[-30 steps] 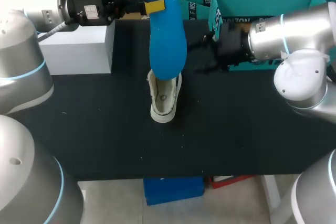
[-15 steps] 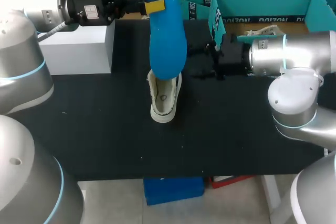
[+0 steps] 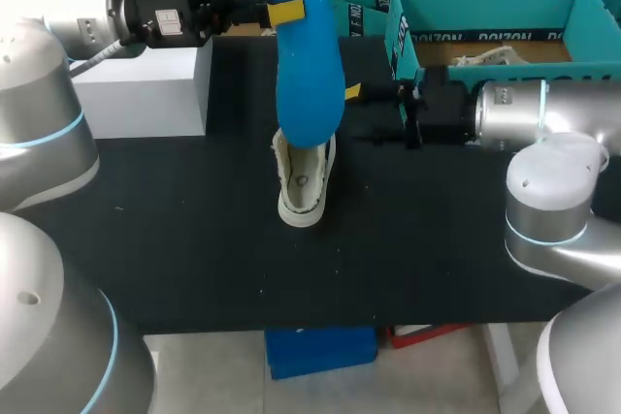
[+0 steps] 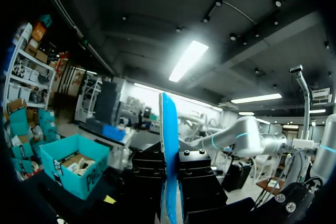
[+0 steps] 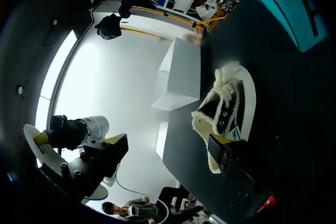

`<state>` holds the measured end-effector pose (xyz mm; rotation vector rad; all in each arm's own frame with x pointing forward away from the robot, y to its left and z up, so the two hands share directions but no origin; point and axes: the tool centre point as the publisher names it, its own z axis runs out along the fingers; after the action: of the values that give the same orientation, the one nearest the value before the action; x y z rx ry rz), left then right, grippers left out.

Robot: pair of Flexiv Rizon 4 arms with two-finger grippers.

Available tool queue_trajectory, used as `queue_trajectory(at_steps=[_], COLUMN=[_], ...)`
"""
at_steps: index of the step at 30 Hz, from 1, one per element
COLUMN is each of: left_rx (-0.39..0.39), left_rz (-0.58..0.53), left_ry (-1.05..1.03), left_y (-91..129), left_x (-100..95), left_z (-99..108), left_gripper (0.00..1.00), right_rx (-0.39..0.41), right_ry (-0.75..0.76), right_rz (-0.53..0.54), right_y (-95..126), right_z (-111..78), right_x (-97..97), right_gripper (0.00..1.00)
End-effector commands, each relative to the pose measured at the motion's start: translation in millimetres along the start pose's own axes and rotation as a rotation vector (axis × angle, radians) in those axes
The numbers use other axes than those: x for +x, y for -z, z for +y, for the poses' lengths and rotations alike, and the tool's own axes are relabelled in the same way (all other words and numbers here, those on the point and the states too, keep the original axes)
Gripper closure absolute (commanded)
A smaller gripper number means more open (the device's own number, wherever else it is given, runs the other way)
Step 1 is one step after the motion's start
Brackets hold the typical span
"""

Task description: Take the shoe out of the shoebox, open the shoe tongue, remove and reinsert the insole, then place the shoe into the shoebox

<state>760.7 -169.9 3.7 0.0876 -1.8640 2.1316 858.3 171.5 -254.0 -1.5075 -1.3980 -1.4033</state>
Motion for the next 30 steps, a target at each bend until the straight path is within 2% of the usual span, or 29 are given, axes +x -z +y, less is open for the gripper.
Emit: queue_trajectory(at_steps=[1,3,11,13,18,26,30], left_rx=[0.000,0.000,0.000,-0.050,-0.184,-0.293,-0.357], left_rz=[-0.004,-0.004,-0.004,-0.085,-0.138,-0.180,-0.127], left_ry=[-0.001,-0.001,-0.001,-0.220,-0.675,-1.110,-1.308], left_y=[-1.5,-1.5,-1.5,-6.3,-15.8,-4.6,-1.2], left_x=[0.2,0.2,0.2,-1.4,11.3,28.2,42.8], left_z=[0.8,0.8,0.8,-7.3,-8.4,22.2,52.3], left_gripper=[1.00,1.00,1.00,1.00,1.00,1.00,1.00], right_rx=[0.034,0.071,0.071,0.071,0.071,0.071,0.071], right_ry=[-0.005,-0.001,-0.001,-0.001,-0.001,-0.001,-0.001], right_rz=[0.077,0.071,0.071,0.071,0.071,0.071,0.071], right_y=[1.4,1.4,1.4,1.4,1.4,1.4,1.4], right_z=[6.3,7.8,7.8,7.8,7.8,7.8,7.8], right_x=[-4.8,-4.9,-4.9,-4.9,-4.9,-4.9,-4.9], right_gripper=[0.00,0.00,0.00,0.00,0.00,0.00,0.00])
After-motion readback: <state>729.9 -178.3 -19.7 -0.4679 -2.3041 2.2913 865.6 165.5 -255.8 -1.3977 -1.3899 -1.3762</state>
